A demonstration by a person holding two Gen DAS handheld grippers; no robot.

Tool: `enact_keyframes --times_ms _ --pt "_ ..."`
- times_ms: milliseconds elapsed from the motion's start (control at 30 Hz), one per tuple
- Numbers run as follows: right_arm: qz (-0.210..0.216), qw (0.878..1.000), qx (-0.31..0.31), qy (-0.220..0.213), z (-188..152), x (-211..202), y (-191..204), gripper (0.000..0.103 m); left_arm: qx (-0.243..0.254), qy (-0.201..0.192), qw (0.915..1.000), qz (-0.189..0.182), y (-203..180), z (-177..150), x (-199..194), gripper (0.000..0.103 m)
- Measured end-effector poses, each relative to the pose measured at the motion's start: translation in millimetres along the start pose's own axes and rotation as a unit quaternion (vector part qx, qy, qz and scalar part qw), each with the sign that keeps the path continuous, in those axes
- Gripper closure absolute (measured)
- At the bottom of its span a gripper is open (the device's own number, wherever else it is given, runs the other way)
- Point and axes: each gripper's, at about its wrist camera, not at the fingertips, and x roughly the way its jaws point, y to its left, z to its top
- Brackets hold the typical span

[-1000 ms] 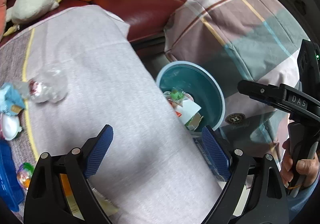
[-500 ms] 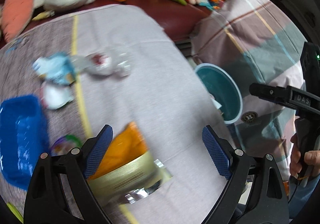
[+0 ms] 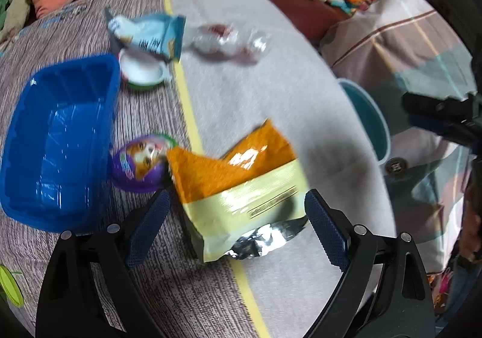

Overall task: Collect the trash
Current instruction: 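Move the left tool to the yellow-and-orange chip bag and grasp it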

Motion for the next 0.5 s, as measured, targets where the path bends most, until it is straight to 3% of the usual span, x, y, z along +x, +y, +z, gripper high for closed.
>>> enact_keyframes --times_ms 133,400,467,500 --pt "-0.001 1.000 -0.003 0.004 -4 1 2 0.024 -0.021 0.017 0.9996 -0.002 8 -3 14 0.012" --pt "0.002 1.000 0.007 0.016 -7 9 -7 0.024 -0.032 0.005 0.9995 -0.001 11 -3 22 0.012" --pt "0.004 1.000 0.007 0.019 -8 12 -7 0.024 -0.032 -0.005 0.9995 -0.006 10 -4 20 0.020" --pt "0.004 1.000 0.007 0.020 -9 13 -8 0.024 -0.031 -0.007 0.9995 -0.007 9 -4 20 0.030"
